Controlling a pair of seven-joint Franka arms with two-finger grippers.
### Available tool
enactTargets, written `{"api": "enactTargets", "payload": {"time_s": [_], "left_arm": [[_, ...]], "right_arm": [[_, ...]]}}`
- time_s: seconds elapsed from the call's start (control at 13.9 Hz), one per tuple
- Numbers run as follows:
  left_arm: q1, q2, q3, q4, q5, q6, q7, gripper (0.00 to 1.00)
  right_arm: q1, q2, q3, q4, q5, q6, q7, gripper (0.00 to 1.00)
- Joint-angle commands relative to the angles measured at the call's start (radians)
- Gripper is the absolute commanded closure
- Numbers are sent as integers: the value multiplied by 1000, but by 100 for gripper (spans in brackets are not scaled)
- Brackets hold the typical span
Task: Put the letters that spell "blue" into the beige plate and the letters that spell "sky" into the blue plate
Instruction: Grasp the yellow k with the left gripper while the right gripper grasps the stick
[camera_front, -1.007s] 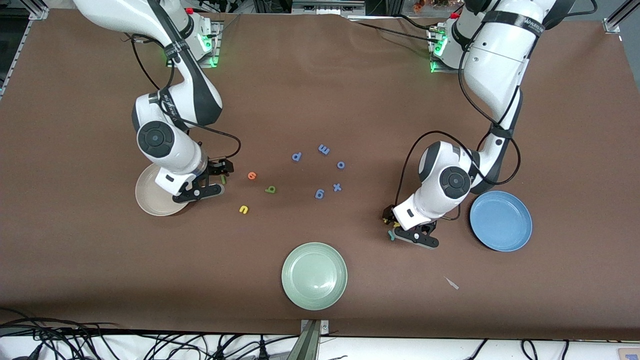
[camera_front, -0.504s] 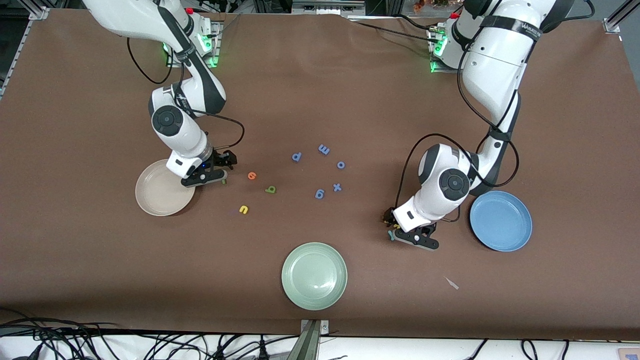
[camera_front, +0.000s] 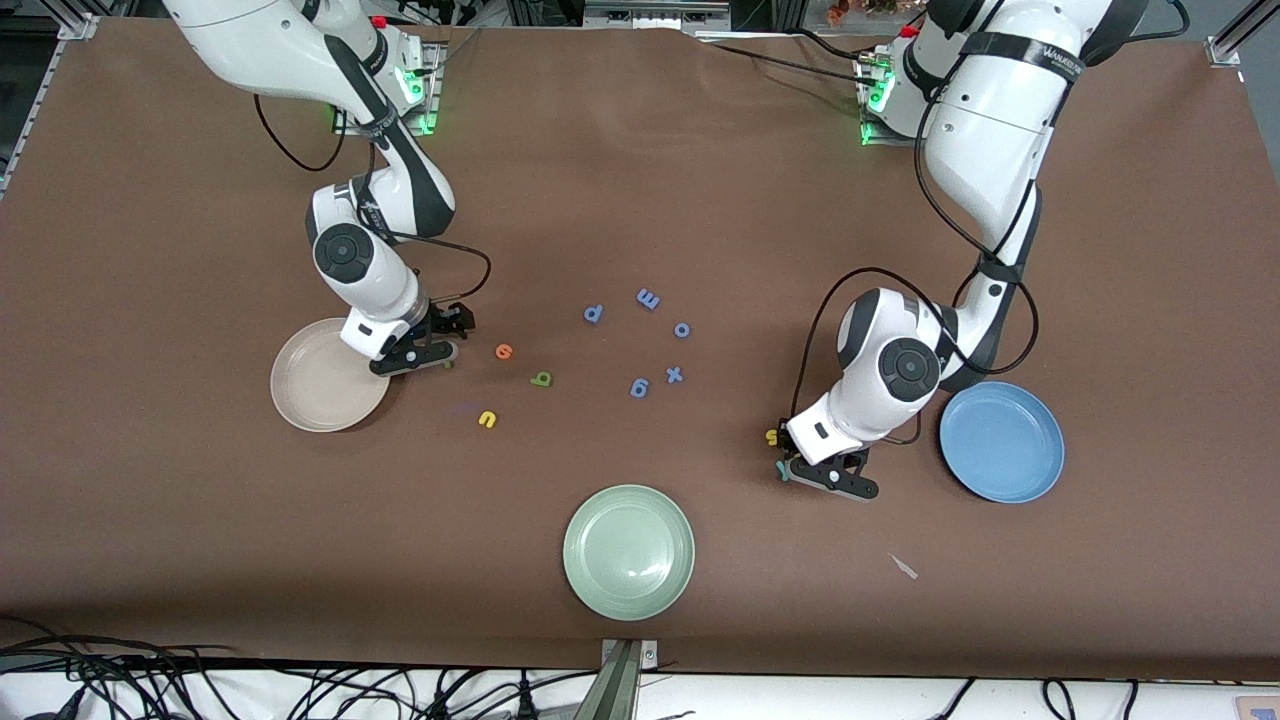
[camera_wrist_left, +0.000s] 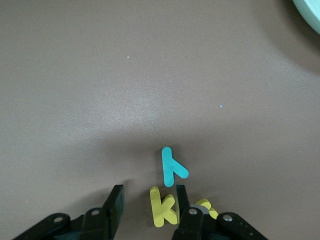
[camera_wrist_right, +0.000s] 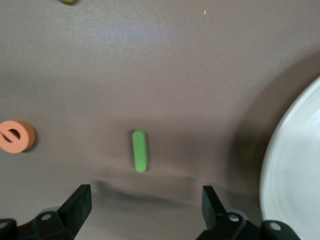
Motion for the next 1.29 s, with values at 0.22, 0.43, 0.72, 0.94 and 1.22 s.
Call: {"api": "enactTargets", "payload": {"time_s": [0.22,0.43,0.72,0.94,1.22], "left_arm": [[-19,22,15,25,-27,-3,14,47],[-26,25,15,24,-28,-2,4,48],[-26,30,15,24,-27,15,7,51],[-26,34,15,24,-27,17,8,51],[-26,34,16,22,-27,18,16,67]], "right_arm": [[-7,47,4,65,5,10,-10,12],[-4,72,6,85,7,11,-4,24],[0,74,6,87,13,10,-4,44],[1,74,8,87,14,11,0,65],[3,74,8,88,16,11,1,92]]}}
